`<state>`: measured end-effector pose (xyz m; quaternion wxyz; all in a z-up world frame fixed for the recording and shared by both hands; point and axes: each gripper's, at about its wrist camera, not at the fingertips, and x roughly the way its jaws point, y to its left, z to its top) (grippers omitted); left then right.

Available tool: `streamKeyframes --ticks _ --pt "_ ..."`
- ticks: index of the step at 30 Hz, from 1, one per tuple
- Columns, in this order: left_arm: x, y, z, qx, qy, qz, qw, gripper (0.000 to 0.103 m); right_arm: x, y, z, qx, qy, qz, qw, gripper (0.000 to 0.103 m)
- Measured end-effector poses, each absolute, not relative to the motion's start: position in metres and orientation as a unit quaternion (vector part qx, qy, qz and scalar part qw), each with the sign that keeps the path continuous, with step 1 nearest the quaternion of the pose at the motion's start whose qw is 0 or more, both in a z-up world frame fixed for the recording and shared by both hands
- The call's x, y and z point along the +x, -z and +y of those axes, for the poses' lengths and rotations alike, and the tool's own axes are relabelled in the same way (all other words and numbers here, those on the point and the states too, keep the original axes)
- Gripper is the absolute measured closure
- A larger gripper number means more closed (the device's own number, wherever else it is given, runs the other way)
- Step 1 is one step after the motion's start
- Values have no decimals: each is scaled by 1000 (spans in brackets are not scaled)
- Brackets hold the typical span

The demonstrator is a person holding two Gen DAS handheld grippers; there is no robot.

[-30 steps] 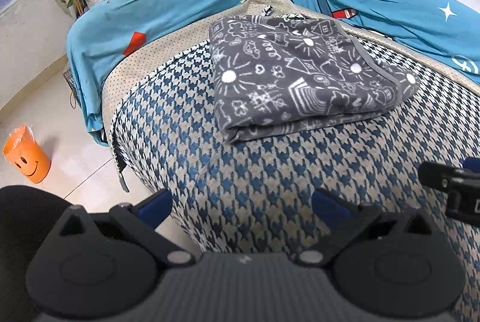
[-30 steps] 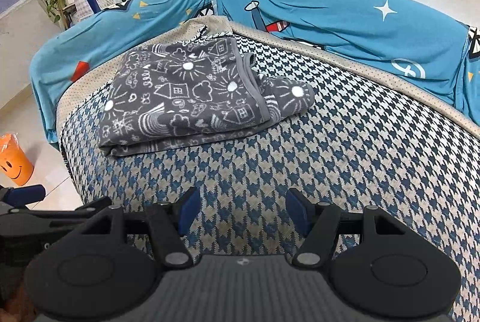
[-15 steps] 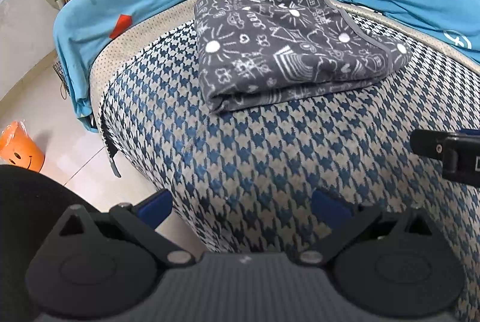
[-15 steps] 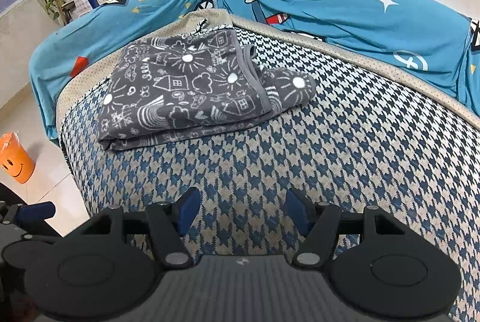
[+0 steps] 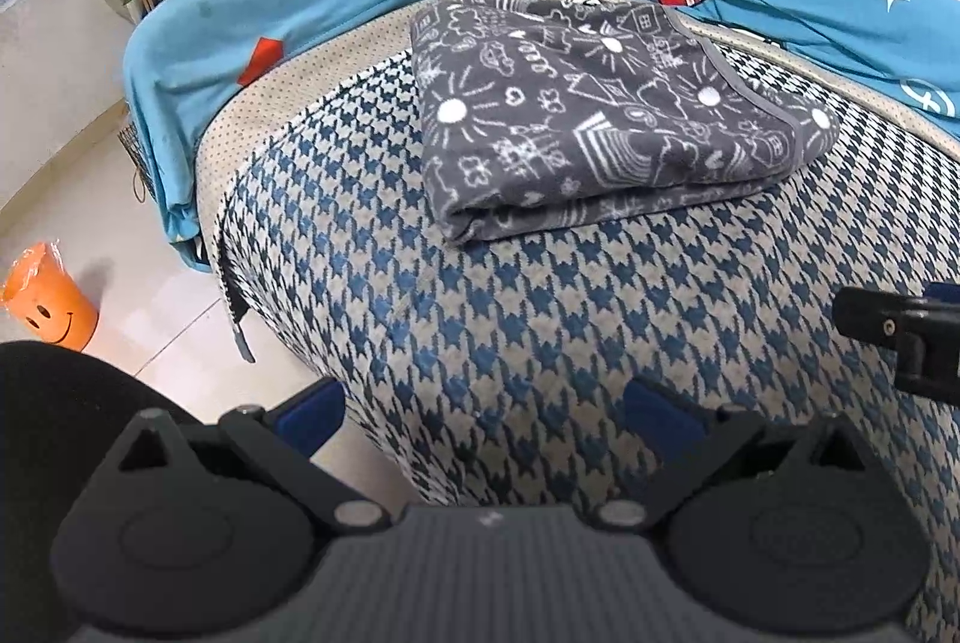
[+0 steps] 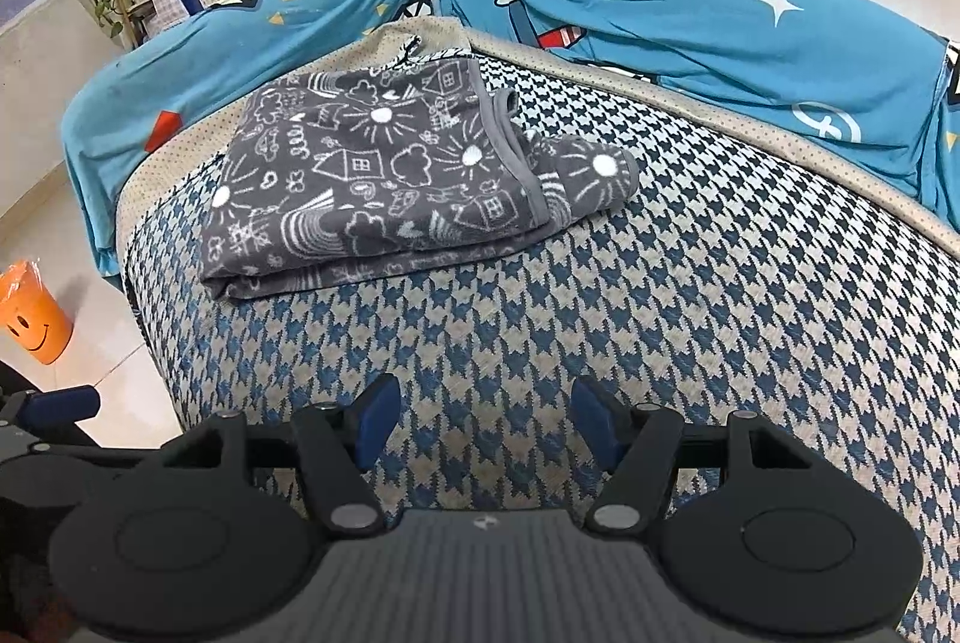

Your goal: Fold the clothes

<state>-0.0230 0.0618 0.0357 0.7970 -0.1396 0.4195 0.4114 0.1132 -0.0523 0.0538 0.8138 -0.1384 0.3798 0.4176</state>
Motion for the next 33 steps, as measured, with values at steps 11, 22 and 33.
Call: streamKeyframes --ticks 11,22,33 --pt "-27 -47 55 -126 -410 411 804 0 110 -60 -56 -137 -420 372 817 39" --pt "-33 -52 53 -123 -412 413 803 0 105 -63 -58 -138 -423 366 817 39" --pt "-34 -48 52 -133 -402 431 797 0 104 -59 -56 -147 -424 378 809 39"
